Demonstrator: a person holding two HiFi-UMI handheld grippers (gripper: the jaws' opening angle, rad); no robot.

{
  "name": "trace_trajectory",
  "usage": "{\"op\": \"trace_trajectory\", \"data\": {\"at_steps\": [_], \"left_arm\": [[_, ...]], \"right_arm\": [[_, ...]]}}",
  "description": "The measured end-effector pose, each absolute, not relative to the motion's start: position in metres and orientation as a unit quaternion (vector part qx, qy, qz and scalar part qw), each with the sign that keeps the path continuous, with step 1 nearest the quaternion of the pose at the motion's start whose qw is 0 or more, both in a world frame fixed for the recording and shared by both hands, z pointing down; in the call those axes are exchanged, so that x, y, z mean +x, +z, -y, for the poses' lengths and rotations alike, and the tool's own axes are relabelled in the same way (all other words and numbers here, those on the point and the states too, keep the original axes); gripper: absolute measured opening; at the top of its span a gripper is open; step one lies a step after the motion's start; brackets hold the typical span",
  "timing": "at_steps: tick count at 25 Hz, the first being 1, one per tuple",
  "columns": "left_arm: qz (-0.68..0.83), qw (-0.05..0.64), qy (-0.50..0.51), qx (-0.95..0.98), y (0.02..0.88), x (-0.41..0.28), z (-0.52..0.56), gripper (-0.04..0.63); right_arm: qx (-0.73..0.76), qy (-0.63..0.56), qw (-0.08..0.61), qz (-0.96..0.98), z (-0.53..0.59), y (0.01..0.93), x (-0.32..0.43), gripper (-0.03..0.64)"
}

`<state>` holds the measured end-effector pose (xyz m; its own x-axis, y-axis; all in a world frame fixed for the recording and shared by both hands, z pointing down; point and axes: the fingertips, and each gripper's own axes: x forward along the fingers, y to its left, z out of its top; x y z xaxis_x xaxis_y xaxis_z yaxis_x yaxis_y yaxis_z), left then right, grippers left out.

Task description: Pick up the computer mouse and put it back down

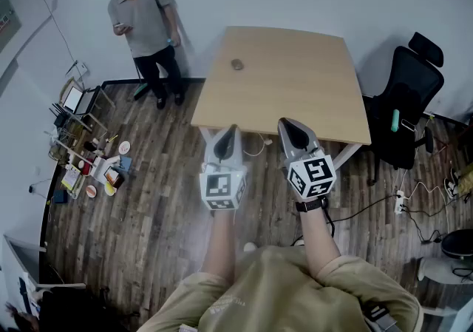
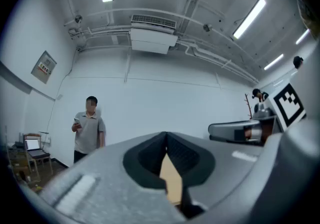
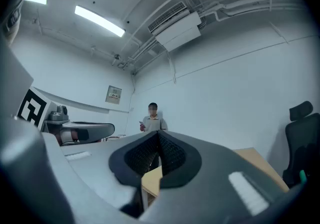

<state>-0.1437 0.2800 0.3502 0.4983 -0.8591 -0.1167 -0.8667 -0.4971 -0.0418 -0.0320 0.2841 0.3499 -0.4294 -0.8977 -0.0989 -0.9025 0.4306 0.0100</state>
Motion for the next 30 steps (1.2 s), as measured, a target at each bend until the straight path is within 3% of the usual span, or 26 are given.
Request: {"op": "trace_trajectory", "data": {"at_steps": [9, 18, 30], "left_arm": [[-0.508, 0.015, 0.047, -0.860, 0.370, -0.186, -0.265, 0.002], [-0.535, 0.014, 0.044, -0.844, 0.368, -0.188, -0.214, 0.002], [-0.567, 0.036, 0.028, -0.822, 0.348, -0.110, -0.099, 0.002]], "right_arm": [[-0.535, 0.004, 0.026, -0.844, -0.267, 0.367, -0.073, 0.005], [-0.487, -0.019, 0.060, -0.871, -0.207, 0.367, -0.082, 0.005], [-0.475, 0.000, 0.084, -0.876, -0.083, 0.340, 0.000, 0.005]]}}
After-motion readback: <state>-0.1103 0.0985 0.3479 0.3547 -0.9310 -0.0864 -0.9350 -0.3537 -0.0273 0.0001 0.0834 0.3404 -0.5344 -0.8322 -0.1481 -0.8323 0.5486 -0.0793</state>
